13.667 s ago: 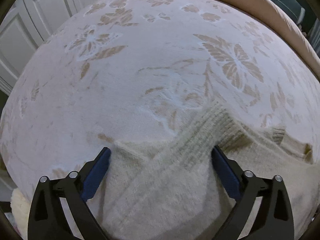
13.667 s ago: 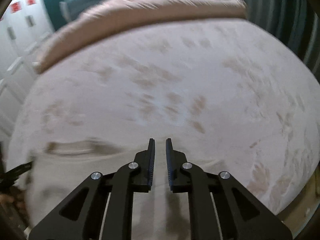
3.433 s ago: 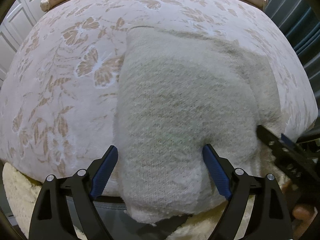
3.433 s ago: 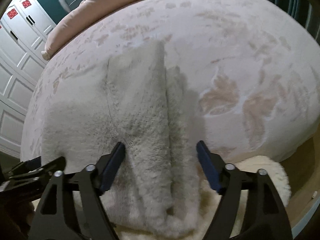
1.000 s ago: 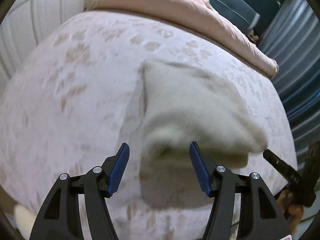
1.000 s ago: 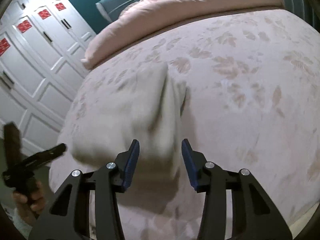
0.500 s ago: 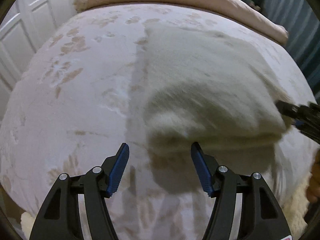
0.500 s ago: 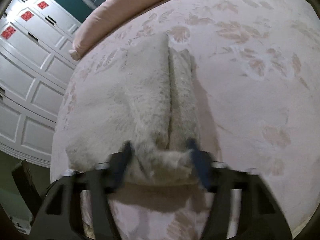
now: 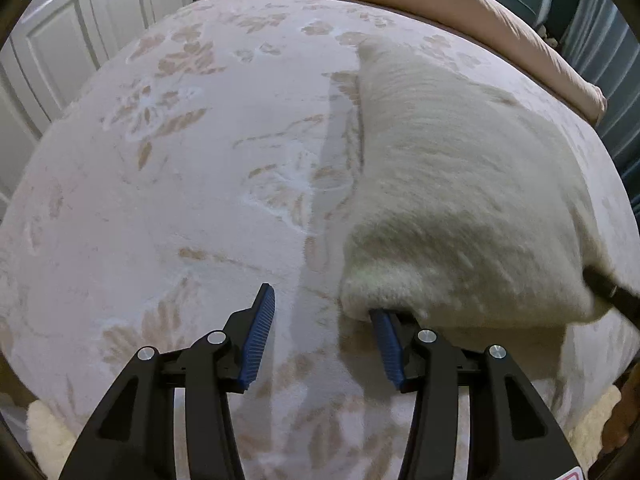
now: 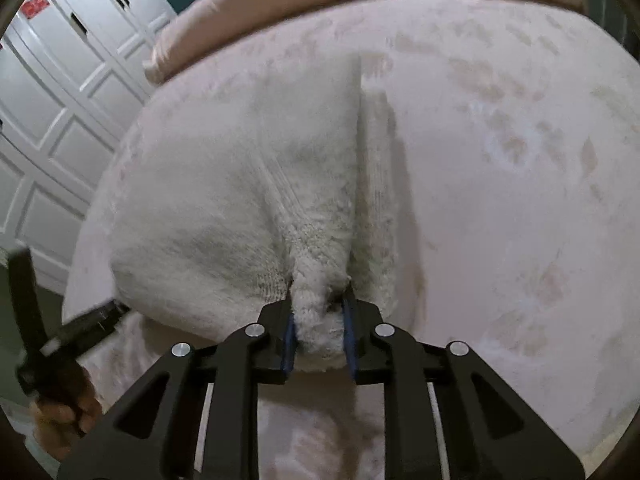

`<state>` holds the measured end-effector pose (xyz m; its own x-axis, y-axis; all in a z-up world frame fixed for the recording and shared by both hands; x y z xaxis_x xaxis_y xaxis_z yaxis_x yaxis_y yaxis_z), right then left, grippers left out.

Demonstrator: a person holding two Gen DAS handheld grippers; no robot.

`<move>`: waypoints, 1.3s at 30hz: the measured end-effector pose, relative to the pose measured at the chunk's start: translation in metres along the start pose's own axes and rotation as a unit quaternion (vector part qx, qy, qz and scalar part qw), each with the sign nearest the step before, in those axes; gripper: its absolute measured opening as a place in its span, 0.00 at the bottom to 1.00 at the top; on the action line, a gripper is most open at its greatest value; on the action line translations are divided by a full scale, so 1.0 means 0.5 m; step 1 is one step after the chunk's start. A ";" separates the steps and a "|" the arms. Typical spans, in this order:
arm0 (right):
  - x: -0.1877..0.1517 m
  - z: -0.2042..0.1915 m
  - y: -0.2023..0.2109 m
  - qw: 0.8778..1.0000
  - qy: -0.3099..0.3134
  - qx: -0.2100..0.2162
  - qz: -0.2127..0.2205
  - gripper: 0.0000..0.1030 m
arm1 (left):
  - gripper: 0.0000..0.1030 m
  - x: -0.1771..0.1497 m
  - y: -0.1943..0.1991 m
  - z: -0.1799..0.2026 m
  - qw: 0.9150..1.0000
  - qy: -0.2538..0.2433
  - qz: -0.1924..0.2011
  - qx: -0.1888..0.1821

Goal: Fold small clothes

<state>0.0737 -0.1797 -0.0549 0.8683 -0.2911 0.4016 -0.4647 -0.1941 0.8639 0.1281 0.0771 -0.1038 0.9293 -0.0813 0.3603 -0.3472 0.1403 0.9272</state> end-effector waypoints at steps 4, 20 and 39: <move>0.007 -0.008 0.058 0.999 0.022 -0.032 0.024 0.25 | 0.44 -0.012 0.075 0.016 0.999 0.010 0.013 -0.042; 0.109 0.007 -0.042 0.998 -0.001 0.060 0.012 0.30 | 0.57 0.048 0.037 0.087 0.999 0.022 0.023 -0.033; -0.014 0.004 -0.040 0.991 0.064 -0.117 -0.007 0.46 | 0.70 0.006 0.005 0.130 1.000 0.002 0.016 0.027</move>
<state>0.0764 -0.1755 -0.0754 0.8959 -0.1662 0.4120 -0.4131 0.0296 0.9102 0.1218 0.0128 -0.0940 0.9180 -0.0732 0.3898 -0.3832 0.0901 0.9193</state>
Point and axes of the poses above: each gripper's, at about its wrist camera, not at the fingertips, and y roughly against the way its jaws point, z to its right, x to its top, the point moved 4 cm from there along -y, roughly the way its jaws point, and after that the axes turned 4 degrees about -z, right-handed, at the moved point
